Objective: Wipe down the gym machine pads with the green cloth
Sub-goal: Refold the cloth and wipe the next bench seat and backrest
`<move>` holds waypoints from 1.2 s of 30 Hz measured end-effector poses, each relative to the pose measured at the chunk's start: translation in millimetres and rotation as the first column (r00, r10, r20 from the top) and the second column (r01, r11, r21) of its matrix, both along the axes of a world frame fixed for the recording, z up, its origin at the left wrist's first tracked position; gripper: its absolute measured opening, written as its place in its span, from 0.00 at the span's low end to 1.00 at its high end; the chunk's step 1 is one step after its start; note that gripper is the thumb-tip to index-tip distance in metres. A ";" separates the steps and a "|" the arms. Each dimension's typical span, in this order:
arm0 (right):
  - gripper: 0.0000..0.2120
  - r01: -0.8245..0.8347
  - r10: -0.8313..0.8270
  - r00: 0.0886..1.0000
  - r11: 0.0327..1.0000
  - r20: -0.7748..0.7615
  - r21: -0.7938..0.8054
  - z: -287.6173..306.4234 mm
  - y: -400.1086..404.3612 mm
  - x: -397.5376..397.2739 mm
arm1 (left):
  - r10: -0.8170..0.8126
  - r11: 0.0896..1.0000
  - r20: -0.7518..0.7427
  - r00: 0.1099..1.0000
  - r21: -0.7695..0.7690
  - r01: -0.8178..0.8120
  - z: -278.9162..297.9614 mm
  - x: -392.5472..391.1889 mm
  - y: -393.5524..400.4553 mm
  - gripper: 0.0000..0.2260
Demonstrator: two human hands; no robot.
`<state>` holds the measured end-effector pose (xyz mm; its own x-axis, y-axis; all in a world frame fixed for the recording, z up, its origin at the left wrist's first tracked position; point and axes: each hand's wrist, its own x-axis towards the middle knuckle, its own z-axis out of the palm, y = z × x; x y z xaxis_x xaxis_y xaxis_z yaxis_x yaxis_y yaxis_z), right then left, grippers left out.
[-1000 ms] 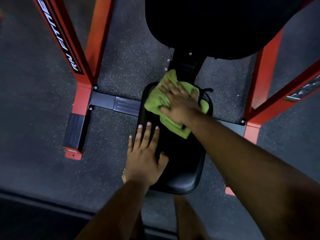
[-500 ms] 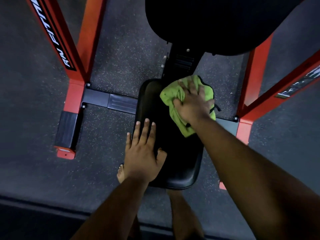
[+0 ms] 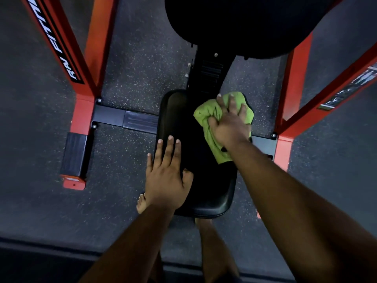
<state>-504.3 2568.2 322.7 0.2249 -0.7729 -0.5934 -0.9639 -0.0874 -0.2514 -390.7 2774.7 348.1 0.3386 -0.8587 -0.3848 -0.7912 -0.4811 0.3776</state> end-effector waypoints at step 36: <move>0.41 -0.638 0.656 0.749 0.752 0.092 -0.166 71.6 180.7 -0.1 | 0.428 0.791 -0.627 0.650 -0.087 -0.605 28.0 45.6 49.4 0.30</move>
<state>-504.3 2748.9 394.2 0.7675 -0.4724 -0.4333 -0.6212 -0.7150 -0.3208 -345.1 2824.1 376.1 0.5630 -0.7023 -0.4356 -0.0502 -0.5552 0.8302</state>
